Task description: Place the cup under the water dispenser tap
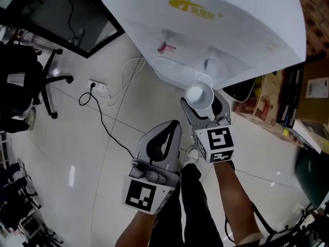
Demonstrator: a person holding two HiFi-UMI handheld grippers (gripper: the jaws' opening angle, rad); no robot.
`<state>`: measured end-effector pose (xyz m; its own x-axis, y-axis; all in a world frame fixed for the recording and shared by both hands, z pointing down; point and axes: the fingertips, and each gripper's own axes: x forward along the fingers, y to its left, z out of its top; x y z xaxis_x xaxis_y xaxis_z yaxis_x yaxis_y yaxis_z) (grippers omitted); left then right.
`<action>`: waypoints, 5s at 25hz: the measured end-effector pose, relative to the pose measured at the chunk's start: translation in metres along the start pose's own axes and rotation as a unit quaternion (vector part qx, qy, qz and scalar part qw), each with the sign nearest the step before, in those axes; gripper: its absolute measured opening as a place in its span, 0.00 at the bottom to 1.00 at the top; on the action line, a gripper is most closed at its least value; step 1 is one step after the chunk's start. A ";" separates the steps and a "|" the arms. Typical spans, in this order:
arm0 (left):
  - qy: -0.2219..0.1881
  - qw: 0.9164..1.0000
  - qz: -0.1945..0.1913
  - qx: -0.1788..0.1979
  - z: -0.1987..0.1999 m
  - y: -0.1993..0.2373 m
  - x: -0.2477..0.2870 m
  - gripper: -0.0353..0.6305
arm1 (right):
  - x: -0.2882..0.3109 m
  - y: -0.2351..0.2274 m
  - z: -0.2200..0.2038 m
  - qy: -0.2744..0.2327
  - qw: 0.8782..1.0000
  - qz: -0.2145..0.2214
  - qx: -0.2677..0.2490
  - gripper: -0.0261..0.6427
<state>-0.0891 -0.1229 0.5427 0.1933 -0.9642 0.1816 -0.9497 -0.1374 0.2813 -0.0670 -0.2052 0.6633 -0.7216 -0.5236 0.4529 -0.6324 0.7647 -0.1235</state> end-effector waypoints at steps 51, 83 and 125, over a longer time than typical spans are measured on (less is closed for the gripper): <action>0.007 1.000 -0.012 -0.015 0.039 -0.021 -0.043 0.04 | -0.060 0.024 0.041 0.023 1.000 0.000 0.003 0.51; -0.097 0.986 -0.116 0.067 0.252 -0.116 -0.188 0.04 | -0.314 0.159 0.277 -0.143 0.988 0.023 -0.049 0.11; -0.094 0.987 -0.094 0.095 0.182 -0.305 -0.323 0.04 | -0.528 0.216 0.157 -0.151 0.984 0.071 -0.055 0.05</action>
<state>0.0938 0.1892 0.2269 0.3375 -0.9405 -0.0394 -0.9342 -0.3398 0.1087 0.1328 0.1771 0.2588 -0.8619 -0.4836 0.1526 -0.4967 0.8657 -0.0622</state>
